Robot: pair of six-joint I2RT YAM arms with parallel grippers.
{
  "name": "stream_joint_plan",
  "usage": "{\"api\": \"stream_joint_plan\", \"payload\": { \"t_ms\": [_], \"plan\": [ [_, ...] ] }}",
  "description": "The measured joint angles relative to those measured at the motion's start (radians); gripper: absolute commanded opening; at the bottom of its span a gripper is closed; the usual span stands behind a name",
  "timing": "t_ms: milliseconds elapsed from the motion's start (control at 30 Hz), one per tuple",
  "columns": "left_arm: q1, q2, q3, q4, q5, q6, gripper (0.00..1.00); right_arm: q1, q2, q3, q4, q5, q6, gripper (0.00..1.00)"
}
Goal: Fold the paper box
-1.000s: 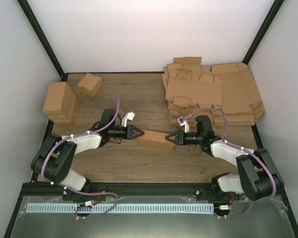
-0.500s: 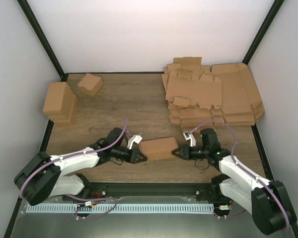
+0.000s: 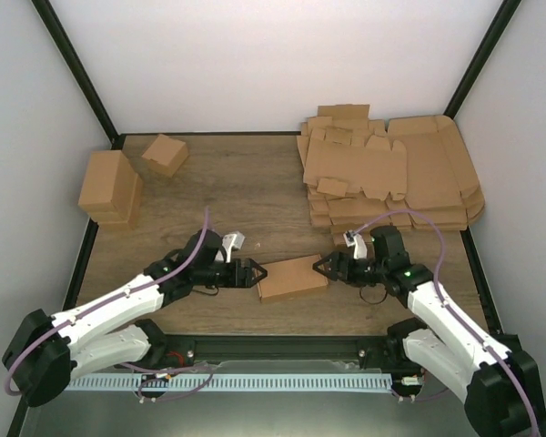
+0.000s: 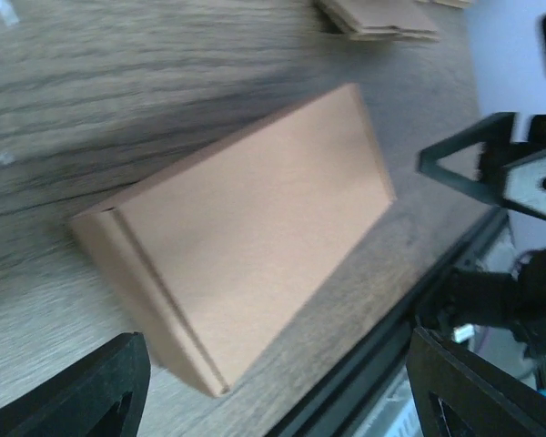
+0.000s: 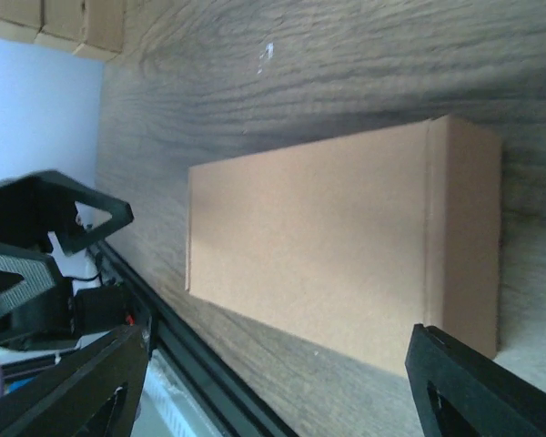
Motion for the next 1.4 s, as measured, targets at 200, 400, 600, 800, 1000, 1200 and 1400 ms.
{"api": "stream_joint_plan", "payload": {
  "t_ms": [200,400,600,800,1000,1200,1400],
  "plan": [
    [0.0,-0.032,-0.081,0.0,-0.112,-0.089,0.86,0.0,0.094,0.039,0.002,0.107,-0.01,0.7],
    [0.004,-0.068,-0.13,0.045,-0.127,-0.142,1.0,0.0,0.219,0.039,0.064,0.142,-0.034,0.58],
    [0.007,-0.066,-0.188,0.129,-0.078,-0.172,1.0,-0.009,0.3,-0.01,0.186,0.092,-0.02,0.48],
    [0.014,-0.051,-0.218,0.198,-0.035,-0.197,1.0,-0.016,0.314,-0.048,0.248,0.064,-0.003,0.3],
    [0.032,-0.019,-0.257,0.264,-0.009,-0.225,1.0,-0.018,0.311,-0.058,0.277,0.064,0.002,0.16],
    [0.035,0.058,-0.261,0.328,0.016,-0.243,1.0,-0.024,0.288,-0.076,0.299,0.07,0.005,0.12],
    [0.035,0.134,-0.261,0.424,0.05,-0.269,1.0,-0.087,0.304,-0.103,0.343,0.005,0.002,0.12]
  ]
}}
